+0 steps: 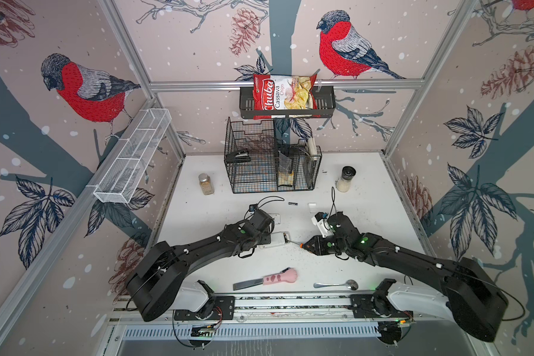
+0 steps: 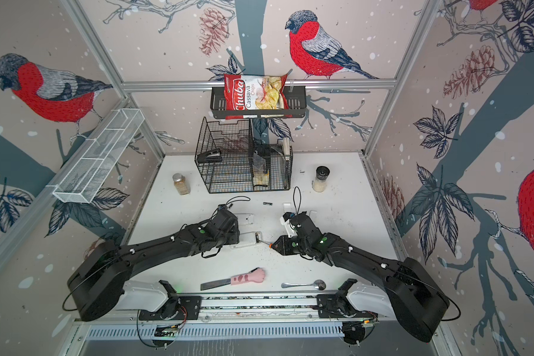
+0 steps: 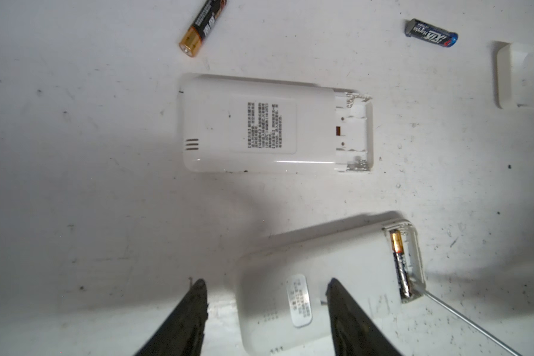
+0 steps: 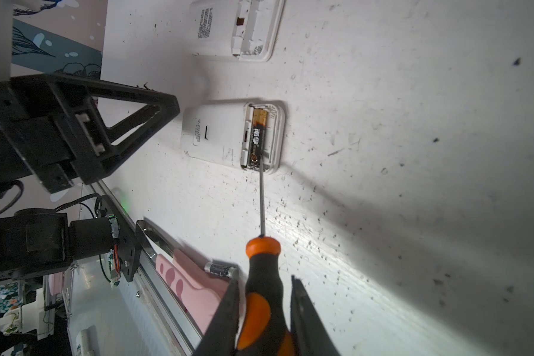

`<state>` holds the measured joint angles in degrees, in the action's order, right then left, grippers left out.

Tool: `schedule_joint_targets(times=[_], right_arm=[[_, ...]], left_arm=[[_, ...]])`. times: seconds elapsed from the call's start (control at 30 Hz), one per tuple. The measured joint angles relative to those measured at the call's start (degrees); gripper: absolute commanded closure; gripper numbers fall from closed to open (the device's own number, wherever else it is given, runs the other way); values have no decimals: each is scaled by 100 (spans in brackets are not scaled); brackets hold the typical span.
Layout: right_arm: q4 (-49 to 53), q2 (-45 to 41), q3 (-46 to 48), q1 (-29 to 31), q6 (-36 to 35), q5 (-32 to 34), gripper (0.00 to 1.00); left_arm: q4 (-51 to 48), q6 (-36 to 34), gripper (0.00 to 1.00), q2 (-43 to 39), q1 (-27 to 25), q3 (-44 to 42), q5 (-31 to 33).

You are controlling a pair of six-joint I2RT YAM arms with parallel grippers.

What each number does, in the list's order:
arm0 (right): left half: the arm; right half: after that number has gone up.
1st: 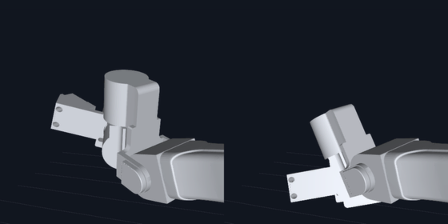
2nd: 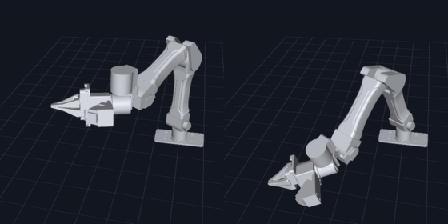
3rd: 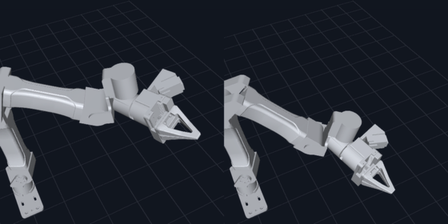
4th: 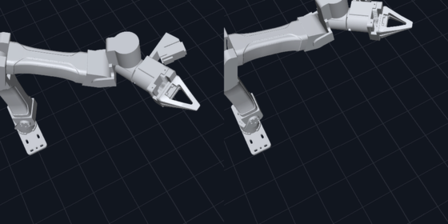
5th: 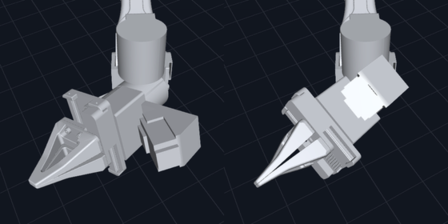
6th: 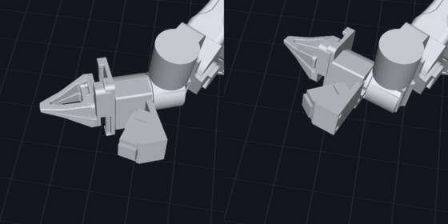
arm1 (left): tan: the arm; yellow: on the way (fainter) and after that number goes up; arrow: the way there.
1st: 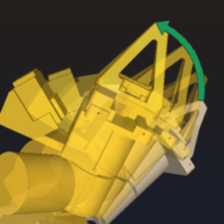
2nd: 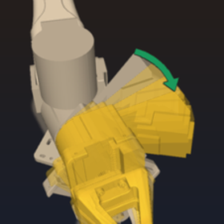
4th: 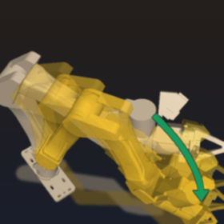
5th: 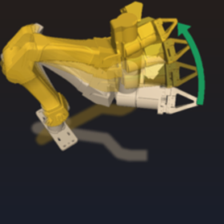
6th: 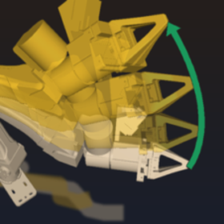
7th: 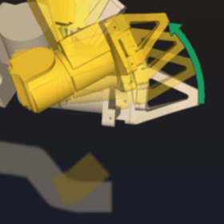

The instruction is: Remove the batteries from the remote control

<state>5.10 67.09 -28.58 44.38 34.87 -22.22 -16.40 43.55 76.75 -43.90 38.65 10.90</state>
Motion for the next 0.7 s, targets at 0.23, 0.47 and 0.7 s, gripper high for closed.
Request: schedule_joint_targets(times=[0.23,0.47,0.7], right_arm=[[13,-31,-4,304,146,4,100],[-50,-26,37,365,280,70,100],[-219,94,101,369,299,72,100]], left_arm=[[-44,164,36,-254,-11,-374,-339],[184,210,40,-48,-9,-455,-466],[380,186,49,221,-9,-431,-463]])
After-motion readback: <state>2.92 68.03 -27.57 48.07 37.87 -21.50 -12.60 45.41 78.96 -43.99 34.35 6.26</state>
